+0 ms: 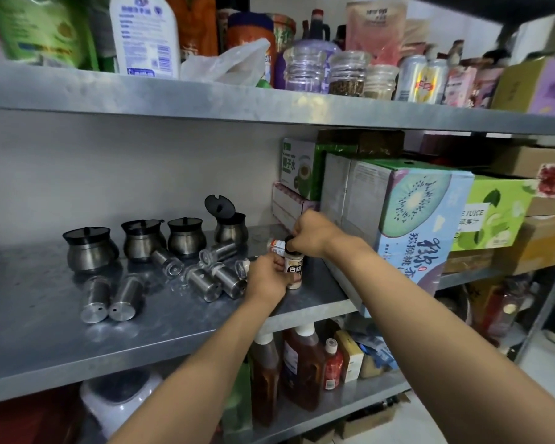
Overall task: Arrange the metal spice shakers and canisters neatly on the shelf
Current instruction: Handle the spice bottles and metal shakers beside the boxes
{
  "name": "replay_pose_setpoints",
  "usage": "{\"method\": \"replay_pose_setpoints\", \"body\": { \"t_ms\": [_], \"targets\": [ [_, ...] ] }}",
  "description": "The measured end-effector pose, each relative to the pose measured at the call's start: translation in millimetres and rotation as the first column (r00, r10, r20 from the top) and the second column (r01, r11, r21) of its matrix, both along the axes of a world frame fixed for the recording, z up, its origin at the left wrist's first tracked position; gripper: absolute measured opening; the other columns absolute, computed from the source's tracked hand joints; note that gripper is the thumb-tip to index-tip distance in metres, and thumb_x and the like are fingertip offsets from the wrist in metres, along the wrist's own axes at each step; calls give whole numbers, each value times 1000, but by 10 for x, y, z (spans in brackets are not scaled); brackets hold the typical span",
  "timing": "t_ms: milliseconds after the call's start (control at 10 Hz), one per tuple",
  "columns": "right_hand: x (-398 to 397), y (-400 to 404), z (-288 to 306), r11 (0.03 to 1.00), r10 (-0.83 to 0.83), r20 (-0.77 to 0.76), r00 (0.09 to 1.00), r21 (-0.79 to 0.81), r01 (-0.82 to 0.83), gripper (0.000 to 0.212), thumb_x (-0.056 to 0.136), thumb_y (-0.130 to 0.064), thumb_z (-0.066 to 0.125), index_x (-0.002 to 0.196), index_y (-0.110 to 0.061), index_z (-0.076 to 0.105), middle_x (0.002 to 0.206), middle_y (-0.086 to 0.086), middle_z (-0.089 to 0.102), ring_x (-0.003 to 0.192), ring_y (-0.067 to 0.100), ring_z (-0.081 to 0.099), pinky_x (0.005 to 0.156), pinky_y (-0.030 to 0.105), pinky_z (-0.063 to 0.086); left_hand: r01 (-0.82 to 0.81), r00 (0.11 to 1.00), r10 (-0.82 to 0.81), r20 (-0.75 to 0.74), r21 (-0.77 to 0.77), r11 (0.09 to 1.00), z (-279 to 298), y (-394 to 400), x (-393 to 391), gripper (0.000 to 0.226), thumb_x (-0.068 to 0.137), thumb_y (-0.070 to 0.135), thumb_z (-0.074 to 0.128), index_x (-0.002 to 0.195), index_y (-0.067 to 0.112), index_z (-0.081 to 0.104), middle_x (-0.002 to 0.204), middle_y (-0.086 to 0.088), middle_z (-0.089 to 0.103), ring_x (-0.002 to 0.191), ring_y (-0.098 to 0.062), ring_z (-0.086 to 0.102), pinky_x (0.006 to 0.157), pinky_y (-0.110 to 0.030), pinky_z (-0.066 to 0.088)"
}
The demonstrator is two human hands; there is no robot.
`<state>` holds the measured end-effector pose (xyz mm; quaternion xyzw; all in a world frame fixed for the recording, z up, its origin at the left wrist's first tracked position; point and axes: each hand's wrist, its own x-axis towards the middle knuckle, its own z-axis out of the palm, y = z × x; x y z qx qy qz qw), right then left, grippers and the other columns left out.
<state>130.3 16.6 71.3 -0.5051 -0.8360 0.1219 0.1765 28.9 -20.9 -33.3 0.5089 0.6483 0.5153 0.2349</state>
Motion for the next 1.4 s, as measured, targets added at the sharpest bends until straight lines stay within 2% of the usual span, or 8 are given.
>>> {"method": "replay_pose_setpoints", "body": {
  "t_ms": [300, 500, 700, 800, 1000, 1100, 1200, 1400],
  "targets": [
    [-23, 17, -14, 1000, -16, -7, 1000, 2, 16, 28, 85, -25, 71, 100, -2, 67, 90, 9, 62, 85, 24, 62, 67, 27, 45, 38, 995, -35, -94, 22, 999, -43, -13, -84, 24, 70, 1, 76, 88, 11, 65, 85, -4, 72, 83, -21, 70, 80, -34, 56],
    [23, 159, 45, 999, -43, -205, 978, -6, 43, 23, 91, -27, 61, 76, -11, 64, 87, 11, 63, 85, 23, 60, 70, 24, 39, -16, 945, 60, -320, 137, 990, 204, 8, -370, 38, 71, -14, 50, 83, 20, 60, 76, 1, 62, 72, -18, 59, 72, -28, 51],
    [-17, 407, 12, 990, -101, -252, 962, -121, 72, 15, 91, -5, 55, 81, -6, 66, 86, 16, 62, 81, 27, 60, 69, 31, 49, 4, 892, 59, -448, 139, 990, 483, 239, -572, 31, 76, -12, 49, 93, 7, 67, 93, -12, 69, 89, -27, 64, 83, -34, 53],
    [-66, 589, -70, 976, -110, -203, 973, -207, 67, 24, 93, -4, 52, 112, 3, 64, 93, 15, 61, 72, 23, 59, 58, 22, 46, 69, 857, -23, -515, 70, 995, 450, 485, -552, 30, 81, -8, 49, 100, 6, 68, 103, -15, 70, 96, -28, 64, 83, -24, 47],
    [-145, 820, -39, 942, -177, -196, 965, -318, 108, 33, 92, -3, 55, 124, 3, 60, 120, 23, 65, 98, 28, 67, 45, 12, 47, 120, 847, -96, -523, 14, 993, 425, 789, -604, 27, 84, -2, 57, 103, 10, 71, 110, -11, 70, 102, -24, 65, 85, -19, 43],
    [-173, 852, -127, 960, -100, 151, 984, -246, 136, 33, 97, -11, 52, 128, 0, 59, 130, 17, 61, 118, 29, 60, 79, 21, 54, 130, 831, -134, -539, -46, 990, 409, 928, -700, 28, 81, 0, 63, 103, 14, 72, 114, -6, 70, 105, -19, 64, 86, -16, 41],
    [-187, 949, -215, 953, -145, 157, 977, -243, 181, 34, 96, -11, 54, 126, 5, 58, 131, 19, 59, 120, 30, 58, 100, 32, 47, 156, 789, -196, -582, -119, 981, 396, 1011, -749, 30, 81, 9, 70, 111, 16, 70, 121, -4, 67, 109, -17, 62, 88, -15, 38],
    [-176, 1020, -276, 963, -103, 240, 965, -219, 157, 36, 91, -14, 64, 118, 10, 60, 116, 22, 64, 103, 34, 64, 86, 34, 50, 182, 789, -253, -560, -179, 967, 342, 1036, -743, 21, 83, 18, 70, 104, 16, 74, 112, -3, 71, 104, -17, 64, 86, -19, 42]
  ]
}}
